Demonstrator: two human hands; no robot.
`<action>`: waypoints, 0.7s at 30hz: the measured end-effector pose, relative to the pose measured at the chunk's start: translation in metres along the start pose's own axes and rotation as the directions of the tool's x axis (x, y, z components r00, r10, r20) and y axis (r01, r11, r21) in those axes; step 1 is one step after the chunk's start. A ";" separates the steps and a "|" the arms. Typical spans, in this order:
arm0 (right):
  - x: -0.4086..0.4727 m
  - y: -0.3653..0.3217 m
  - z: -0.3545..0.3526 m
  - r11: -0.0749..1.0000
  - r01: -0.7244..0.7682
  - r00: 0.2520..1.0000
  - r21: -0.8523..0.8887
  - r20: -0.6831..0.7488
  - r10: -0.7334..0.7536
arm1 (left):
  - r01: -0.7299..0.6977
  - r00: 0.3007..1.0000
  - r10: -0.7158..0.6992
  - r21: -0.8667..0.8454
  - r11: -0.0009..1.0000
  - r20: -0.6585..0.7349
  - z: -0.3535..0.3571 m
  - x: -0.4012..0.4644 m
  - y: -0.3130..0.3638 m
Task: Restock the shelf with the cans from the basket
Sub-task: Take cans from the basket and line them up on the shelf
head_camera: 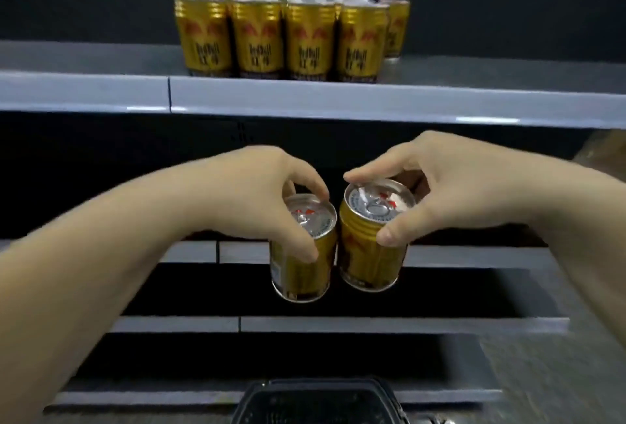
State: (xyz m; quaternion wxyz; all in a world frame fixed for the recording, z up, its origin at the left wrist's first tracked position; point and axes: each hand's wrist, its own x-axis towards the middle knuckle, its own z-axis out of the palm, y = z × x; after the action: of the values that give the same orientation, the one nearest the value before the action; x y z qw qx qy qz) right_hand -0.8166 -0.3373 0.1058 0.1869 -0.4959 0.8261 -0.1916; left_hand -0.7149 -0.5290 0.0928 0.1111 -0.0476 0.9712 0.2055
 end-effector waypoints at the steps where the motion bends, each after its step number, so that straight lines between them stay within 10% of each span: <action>1: 0.000 -0.005 -0.014 1.000 -0.001 1.000 0.009 -0.003 0.001 | -0.001 1.000 0.002 -0.005 1.000 0.023 -0.017 0.000 0.005; 21: 0.055 -0.020 -0.189 0.997 -0.018 0.999 -0.069 -0.039 0.015 | 0.080 0.940 -0.100 -0.075 0.994 -0.327 -0.182 0.070 0.055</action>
State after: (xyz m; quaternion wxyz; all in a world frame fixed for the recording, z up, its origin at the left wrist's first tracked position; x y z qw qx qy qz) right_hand -0.9199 -0.3703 0.2715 0.1553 -0.4916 0.8397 -0.1706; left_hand -0.8266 -0.5566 0.2599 -0.0451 -0.1290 0.9662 0.2185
